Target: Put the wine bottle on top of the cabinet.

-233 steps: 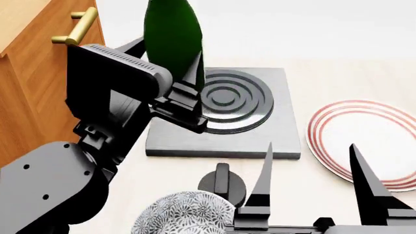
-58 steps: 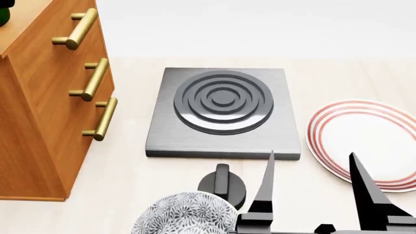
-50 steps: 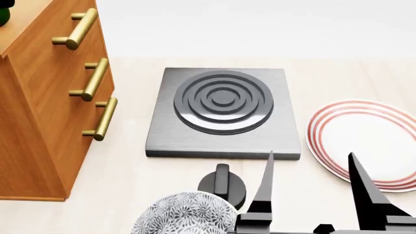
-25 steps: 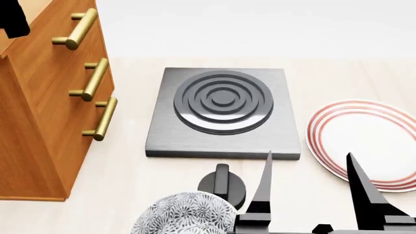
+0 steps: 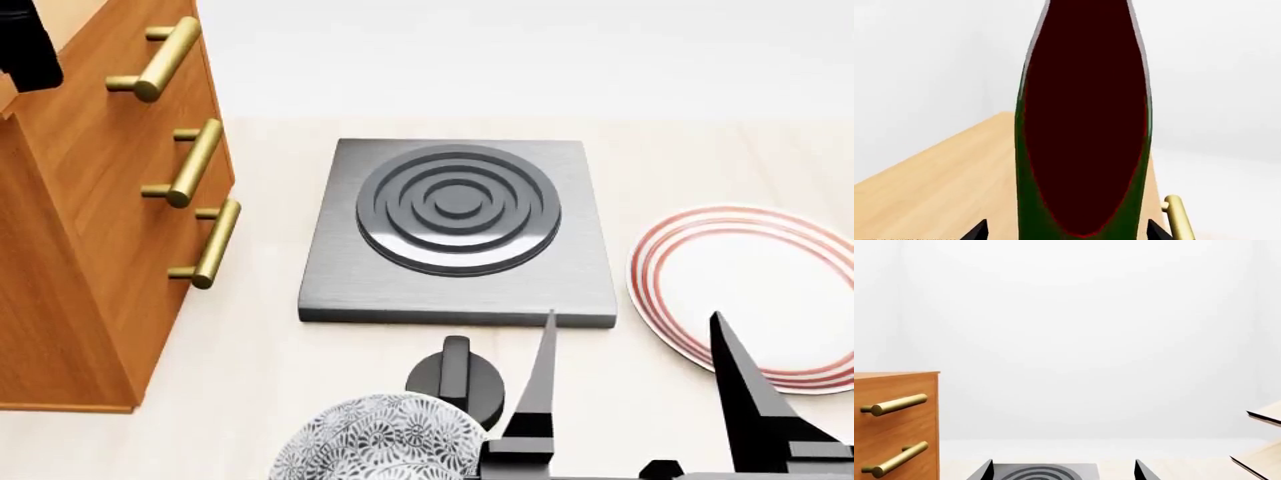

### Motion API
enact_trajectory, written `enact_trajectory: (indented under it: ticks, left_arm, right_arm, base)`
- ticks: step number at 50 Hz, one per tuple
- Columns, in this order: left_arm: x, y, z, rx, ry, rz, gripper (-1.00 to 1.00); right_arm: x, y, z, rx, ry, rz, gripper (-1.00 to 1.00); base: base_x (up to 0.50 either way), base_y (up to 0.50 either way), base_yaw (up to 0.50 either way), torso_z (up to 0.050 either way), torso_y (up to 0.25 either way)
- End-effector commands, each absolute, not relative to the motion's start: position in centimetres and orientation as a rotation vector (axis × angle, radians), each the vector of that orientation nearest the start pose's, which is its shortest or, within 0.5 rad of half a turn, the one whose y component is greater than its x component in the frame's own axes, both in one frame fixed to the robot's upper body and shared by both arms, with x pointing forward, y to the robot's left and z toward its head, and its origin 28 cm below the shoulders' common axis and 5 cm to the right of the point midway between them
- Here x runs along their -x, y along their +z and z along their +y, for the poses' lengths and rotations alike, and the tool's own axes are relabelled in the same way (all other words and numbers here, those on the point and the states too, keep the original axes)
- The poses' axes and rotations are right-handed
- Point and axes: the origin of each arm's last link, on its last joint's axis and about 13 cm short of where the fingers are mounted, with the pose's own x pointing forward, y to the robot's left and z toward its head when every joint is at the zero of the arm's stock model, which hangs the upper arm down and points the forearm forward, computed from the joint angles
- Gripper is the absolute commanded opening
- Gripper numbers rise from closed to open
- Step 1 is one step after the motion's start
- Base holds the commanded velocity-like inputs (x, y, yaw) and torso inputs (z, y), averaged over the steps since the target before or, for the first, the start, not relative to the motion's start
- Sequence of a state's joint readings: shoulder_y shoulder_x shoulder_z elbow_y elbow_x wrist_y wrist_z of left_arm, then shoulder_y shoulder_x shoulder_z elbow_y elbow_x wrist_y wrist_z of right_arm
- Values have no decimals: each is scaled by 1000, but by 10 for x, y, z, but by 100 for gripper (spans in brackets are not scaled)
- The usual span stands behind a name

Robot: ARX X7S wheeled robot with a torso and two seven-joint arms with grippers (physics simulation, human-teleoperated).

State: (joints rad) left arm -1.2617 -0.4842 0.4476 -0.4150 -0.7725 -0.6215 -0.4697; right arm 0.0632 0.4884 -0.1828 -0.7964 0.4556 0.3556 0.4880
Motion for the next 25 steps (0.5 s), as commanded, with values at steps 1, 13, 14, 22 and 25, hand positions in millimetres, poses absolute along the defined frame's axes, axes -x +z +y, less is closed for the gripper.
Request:
enact_trajectory:
  ticks: [1,13,14,22,25]
  left_arm:
    - [-357,265,280,-46,246,-143,100]
    - [-315,268,277,-44,240,-274,100]
    - [-313,268,276,-53,235,-282,100]
    - [-282,250,272,-109,244,-343,100]
    - [-276,236,270,-118,246,-346,100]
  right_arm:
    - [-179,156,-110,-18,26,-346,100]
    - [-180,156,-108,-16,34,-343,100]
    - [-180,156,-107,-16,35,-343,100]
    - [-179,156,-106,-13,43,-342,100]
    - [-179,156,-106,-14,41,-344,100]
  base:
    - [0,0,0,0,0]
    - [0,0,0,0,0]
    - [0,0,0,0,0]
    - [0,0,0,0,0]
    - [0,0,0,0,0]
